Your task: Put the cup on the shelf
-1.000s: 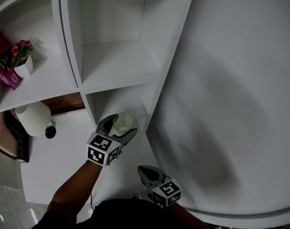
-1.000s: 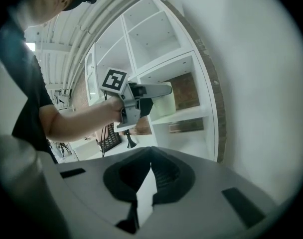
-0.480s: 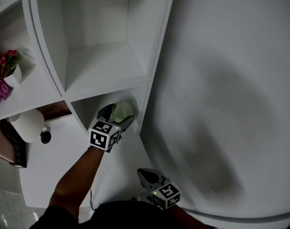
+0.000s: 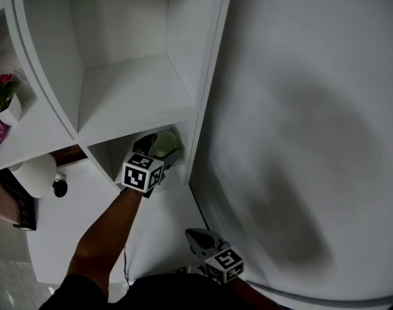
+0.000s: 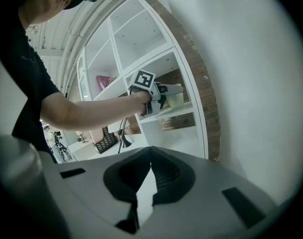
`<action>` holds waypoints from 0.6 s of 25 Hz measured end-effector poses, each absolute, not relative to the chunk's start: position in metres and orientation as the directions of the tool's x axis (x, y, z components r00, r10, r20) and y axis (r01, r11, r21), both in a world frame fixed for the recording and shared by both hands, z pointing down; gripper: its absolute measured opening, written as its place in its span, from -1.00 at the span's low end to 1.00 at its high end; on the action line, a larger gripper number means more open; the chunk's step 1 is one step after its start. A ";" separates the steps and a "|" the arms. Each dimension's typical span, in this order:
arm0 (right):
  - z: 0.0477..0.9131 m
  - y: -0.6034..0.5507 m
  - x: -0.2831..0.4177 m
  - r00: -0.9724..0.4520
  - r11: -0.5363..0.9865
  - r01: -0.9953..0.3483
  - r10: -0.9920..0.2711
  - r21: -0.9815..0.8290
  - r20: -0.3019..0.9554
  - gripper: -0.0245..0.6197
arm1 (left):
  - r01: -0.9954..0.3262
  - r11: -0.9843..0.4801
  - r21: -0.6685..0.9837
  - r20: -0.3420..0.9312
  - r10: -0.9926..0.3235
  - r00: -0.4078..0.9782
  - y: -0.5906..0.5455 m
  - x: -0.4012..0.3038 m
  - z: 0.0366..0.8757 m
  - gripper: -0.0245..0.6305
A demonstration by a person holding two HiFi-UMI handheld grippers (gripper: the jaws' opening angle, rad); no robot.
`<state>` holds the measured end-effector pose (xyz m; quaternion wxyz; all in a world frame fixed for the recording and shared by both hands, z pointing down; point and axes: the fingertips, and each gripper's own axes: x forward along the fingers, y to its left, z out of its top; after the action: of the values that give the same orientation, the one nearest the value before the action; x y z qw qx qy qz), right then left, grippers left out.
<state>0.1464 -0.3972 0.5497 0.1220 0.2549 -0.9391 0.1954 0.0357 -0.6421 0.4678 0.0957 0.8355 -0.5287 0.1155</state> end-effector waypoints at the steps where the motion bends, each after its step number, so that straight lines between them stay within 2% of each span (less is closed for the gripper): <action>1: 0.551 -0.398 0.146 -0.839 0.792 -0.528 -0.431 -0.306 0.333 -0.91 | -0.906 -0.423 0.034 0.298 -0.861 0.413 -0.644 0.035 0.469 0.24; 15: 0.555 -0.396 0.149 -0.824 0.778 -0.547 -0.438 -0.308 0.358 -0.91 | -0.909 -0.417 -0.005 0.288 -0.871 0.398 -0.648 0.035 0.473 0.25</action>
<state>0.1491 -0.3961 0.5550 0.1346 0.2640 -0.9333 0.2028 0.0349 -0.6483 0.4732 0.0764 0.8325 -0.5347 0.1237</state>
